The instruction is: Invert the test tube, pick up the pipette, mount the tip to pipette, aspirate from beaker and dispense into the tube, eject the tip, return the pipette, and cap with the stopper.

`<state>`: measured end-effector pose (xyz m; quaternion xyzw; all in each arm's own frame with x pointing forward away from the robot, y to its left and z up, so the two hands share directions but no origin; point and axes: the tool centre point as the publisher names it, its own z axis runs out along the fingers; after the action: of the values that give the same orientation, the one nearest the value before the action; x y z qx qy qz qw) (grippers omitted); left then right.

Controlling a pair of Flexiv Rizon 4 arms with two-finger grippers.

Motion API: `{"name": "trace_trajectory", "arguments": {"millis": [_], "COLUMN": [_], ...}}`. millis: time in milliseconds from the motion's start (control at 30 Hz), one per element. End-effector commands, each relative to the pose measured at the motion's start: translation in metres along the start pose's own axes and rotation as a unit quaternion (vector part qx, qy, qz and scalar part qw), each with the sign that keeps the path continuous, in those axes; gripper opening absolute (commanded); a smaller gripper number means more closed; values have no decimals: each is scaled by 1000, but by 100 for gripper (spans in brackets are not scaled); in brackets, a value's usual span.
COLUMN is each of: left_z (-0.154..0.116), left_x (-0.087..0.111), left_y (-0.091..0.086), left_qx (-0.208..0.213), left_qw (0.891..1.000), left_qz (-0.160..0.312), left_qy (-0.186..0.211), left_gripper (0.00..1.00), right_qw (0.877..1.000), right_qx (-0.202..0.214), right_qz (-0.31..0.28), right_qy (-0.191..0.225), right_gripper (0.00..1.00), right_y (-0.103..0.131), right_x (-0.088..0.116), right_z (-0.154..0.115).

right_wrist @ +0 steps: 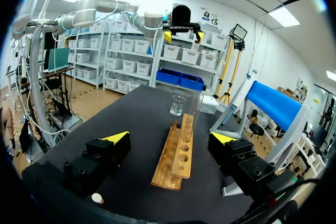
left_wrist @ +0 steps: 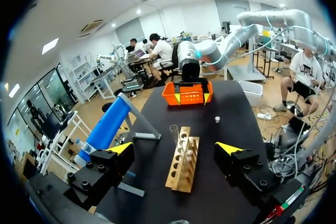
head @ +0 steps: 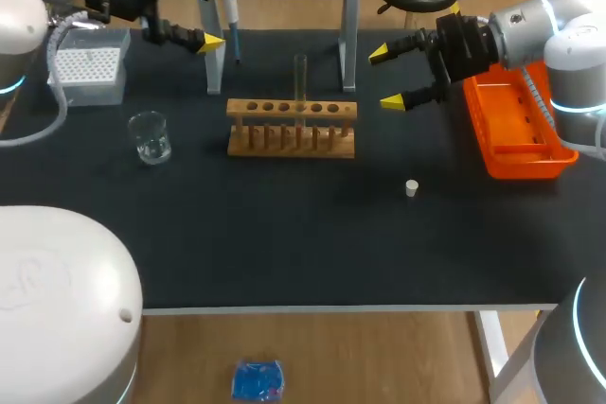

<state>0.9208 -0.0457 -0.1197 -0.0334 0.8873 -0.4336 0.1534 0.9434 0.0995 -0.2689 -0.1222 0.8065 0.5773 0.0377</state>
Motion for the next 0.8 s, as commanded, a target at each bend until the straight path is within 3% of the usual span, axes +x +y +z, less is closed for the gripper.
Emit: {"name": "trace_trajectory", "arguments": {"millis": [33, 133, 233, 433, 533, 600, 800], "left_z": [-4, -4, -22, -82, -109, -124, -144], "left_x": [0, 0, -27, -67, -78, -83, -86], "left_y": [-1, -1, 52, 147, 182, 203, 247], "left_qx": [-1, -1, -33, -112, -137, -152, -187], "left_qw": [1000, 1000, 996, 973, 957, 941, 897], "left_qz": [0, 0, -60, -148, -183, -219, -299], "left_qy": [2, 2, -56, -140, -176, -207, -266], "left_gripper": [100, 100, 100, 100, 100, 100, 100], "right_qw": [1000, 1000, 1000, 1000, 1000, 1000, 1000], "right_qx": [1, 1, 1, 1, 1, 1, 1], "right_qz": [0, 0, 0, 0, 0, 0, 0], "right_qy": [0, 0, 0, 0, 0, 0, 0], "right_gripper": [100, 100, 100, 100, 100, 100, 100], "right_y": [0, 0, 0, 0, 0, 0, 0], "right_x": [0, 0, 0, 0, 0, 0, 0], "right_z": [0, 0, 0, 0, 0, 0, 0]}}
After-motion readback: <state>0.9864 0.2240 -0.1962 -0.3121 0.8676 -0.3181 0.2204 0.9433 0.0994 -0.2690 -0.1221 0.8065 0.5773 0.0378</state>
